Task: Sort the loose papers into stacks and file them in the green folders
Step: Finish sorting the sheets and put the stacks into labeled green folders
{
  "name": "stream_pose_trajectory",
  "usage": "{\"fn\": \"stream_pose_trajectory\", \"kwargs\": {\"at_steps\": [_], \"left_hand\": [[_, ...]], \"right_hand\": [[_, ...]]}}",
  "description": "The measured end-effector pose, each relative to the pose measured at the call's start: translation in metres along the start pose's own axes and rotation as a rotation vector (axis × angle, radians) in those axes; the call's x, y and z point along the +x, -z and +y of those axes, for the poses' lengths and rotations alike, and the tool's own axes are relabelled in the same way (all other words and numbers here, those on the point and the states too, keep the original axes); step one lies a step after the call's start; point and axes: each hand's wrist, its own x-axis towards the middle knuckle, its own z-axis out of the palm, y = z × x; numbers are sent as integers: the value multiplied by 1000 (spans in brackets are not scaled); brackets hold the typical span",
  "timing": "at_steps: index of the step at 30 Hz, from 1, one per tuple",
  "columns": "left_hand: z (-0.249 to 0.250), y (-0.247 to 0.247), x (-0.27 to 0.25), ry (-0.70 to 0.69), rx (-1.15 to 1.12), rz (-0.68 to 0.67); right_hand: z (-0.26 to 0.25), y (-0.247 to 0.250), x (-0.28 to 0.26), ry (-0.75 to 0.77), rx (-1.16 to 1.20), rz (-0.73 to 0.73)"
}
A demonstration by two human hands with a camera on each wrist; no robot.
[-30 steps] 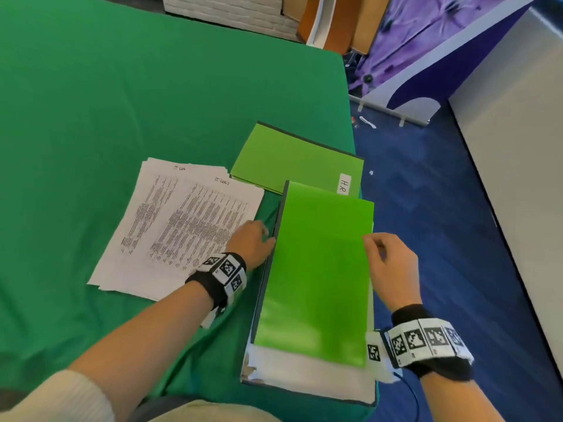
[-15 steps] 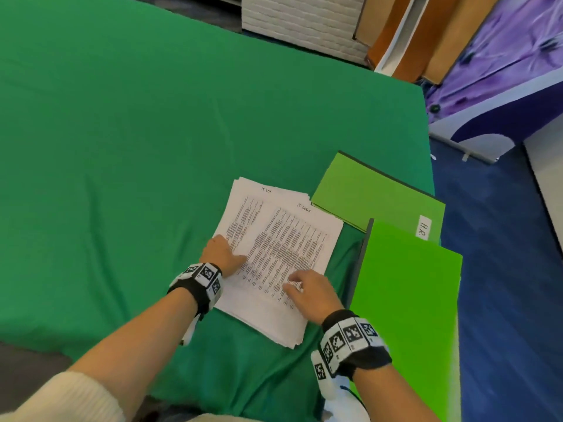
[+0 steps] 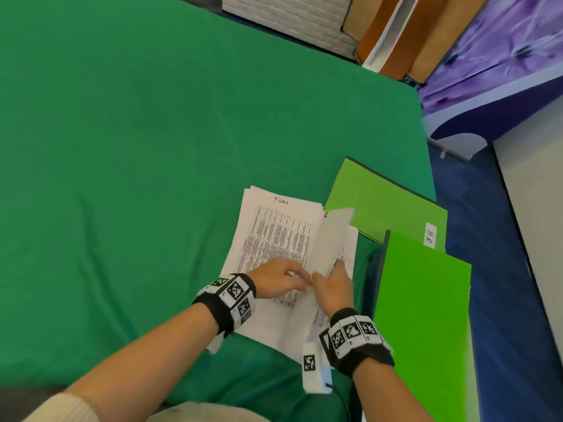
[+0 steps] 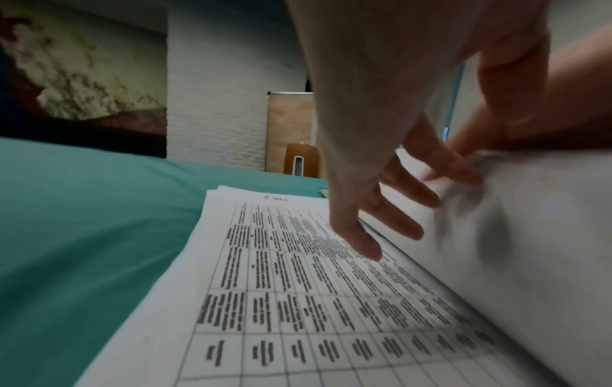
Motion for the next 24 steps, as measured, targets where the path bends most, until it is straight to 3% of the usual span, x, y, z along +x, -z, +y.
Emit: {"fn": "stream_pose_trajectory", "kwargs": {"at_steps": [2,5,7,10,14,17,20,22,24], "left_hand": [[-11,17,7,51,60,139],[-22,57,25,88,172,476],[-22,93,43,67,340,585],[-15,141,70,132,561,544],[-22,165,98,257,591,361],[-25,157,102,223,561,404],[-24,143,93,113,374,513],[-22,130,76,93,4,549],[-15,111,48,127,-328,447]], "right_hand": [[1,2,-3,6,-36,28],[2,5,-9,48,-34,88],[5,4,-8,79,-67,72],[1,3,-7,167,-208,-1],[-12,-4,-10,293,-290,-19],[-17,-12,-5,324,-292,-5],[-15,-17,1,279,-272,14],[-11,-21,3,242,-242,28],[-8,-24,4,221,-196,39]]}}
